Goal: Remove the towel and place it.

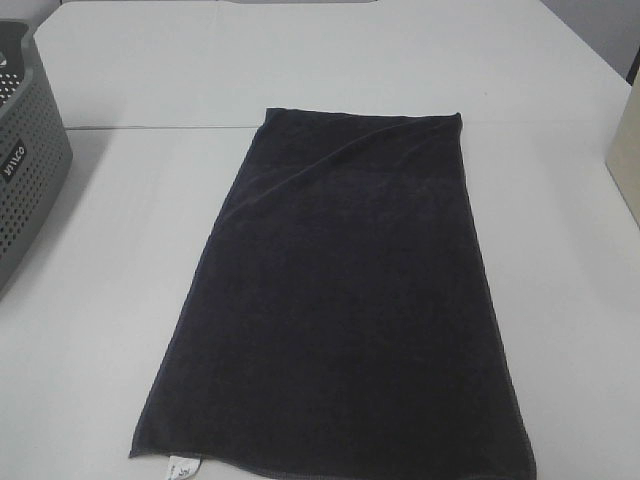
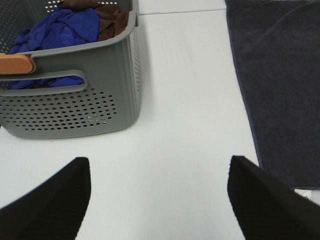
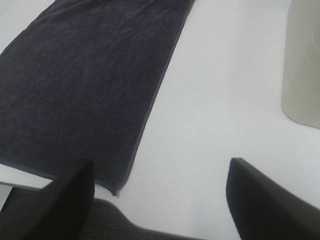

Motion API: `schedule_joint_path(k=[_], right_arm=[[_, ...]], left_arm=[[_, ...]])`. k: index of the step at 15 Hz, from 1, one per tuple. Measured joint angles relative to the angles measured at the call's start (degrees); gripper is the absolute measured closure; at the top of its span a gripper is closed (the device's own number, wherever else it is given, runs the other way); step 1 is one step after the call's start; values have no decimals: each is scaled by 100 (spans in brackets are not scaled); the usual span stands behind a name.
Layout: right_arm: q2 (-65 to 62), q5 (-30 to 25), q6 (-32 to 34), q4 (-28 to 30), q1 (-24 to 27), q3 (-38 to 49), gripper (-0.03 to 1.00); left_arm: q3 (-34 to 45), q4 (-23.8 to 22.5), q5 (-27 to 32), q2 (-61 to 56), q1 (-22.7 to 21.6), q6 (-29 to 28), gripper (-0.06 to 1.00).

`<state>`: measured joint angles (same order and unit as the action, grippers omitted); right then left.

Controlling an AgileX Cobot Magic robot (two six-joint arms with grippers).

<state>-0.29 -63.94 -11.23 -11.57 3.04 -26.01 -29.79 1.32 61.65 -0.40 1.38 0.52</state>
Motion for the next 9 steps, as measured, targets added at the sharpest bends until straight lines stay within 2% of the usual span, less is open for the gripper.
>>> schedule_joint_path(k=[1,9], right_arm=[[0,0,0,6,0,0,26],[0,0,0,0,0,0,26]], left_arm=[[0,11,0,0,-258,0,23],[0,23,0,0,-269,0,23]])
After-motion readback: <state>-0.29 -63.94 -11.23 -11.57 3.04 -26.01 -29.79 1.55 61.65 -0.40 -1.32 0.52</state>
